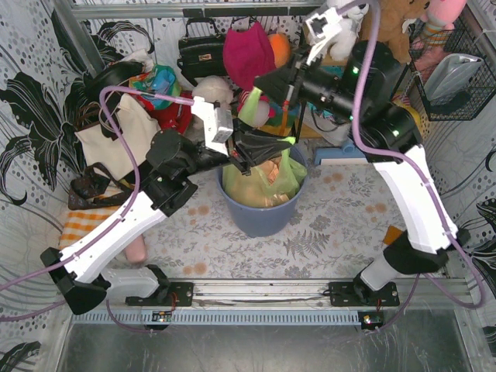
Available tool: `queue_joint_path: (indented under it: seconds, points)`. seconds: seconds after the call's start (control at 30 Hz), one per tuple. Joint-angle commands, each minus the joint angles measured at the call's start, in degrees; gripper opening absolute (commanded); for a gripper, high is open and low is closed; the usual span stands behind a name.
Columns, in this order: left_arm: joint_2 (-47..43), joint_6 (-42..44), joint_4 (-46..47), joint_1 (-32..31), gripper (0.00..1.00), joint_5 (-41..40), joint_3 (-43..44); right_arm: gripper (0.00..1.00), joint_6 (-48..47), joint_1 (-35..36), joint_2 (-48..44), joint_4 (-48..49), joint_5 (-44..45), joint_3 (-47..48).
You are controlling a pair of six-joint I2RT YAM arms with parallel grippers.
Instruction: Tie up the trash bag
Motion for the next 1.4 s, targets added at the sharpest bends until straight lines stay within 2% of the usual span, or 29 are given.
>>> queue_joint_path:
  seconds: [0.0, 0.13, 0.33, 0.63, 0.77, 0.97, 1.17, 1.37]
  points:
    - [-3.1, 2.5, 2.9, -0.2, 0.00, -7.1, -2.4, 0.00, 3.3, -0.2, -8.2, -2.7, 13.7, -7.5]
    - [-4.2, 3.0, 2.6, -0.2, 0.00, -8.8, -3.6, 0.00, 5.9, -0.2, -13.7, -4.1, 17.5, -14.7]
    - [-4.7, 3.5, 1.8, -0.2, 0.00, -10.3, -4.4, 0.00, 10.5, -0.2, -20.5, -7.4, 18.1, -23.7]
    - [-4.6, 4.3, -0.1, 0.0, 0.00, -13.5, -4.4, 0.00, 19.0, -0.2, -28.3, -9.4, 9.4, -34.3]
    - [-3.8, 4.5, -1.2, 0.0, 0.00, -14.1, -3.7, 0.00, 24.1, -0.2, -30.9, -5.8, 2.0, -39.2]
    - [-2.9, 4.0, -0.9, 0.0, 0.00, -14.0, -3.7, 0.00, 30.4, 0.5, -33.1, 1.4, -2.9, -45.6]
    - [-2.4, 3.6, -0.9, 0.0, 0.00, -13.7, -3.4, 0.00, 35.5, 3.5, -33.7, 11.4, -3.4, -51.8]
    - [-2.3, 3.5, -1.3, 0.0, 0.00, -13.7, -3.3, 0.00, 37.2, 5.6, -32.9, 14.8, -1.9, -53.2]
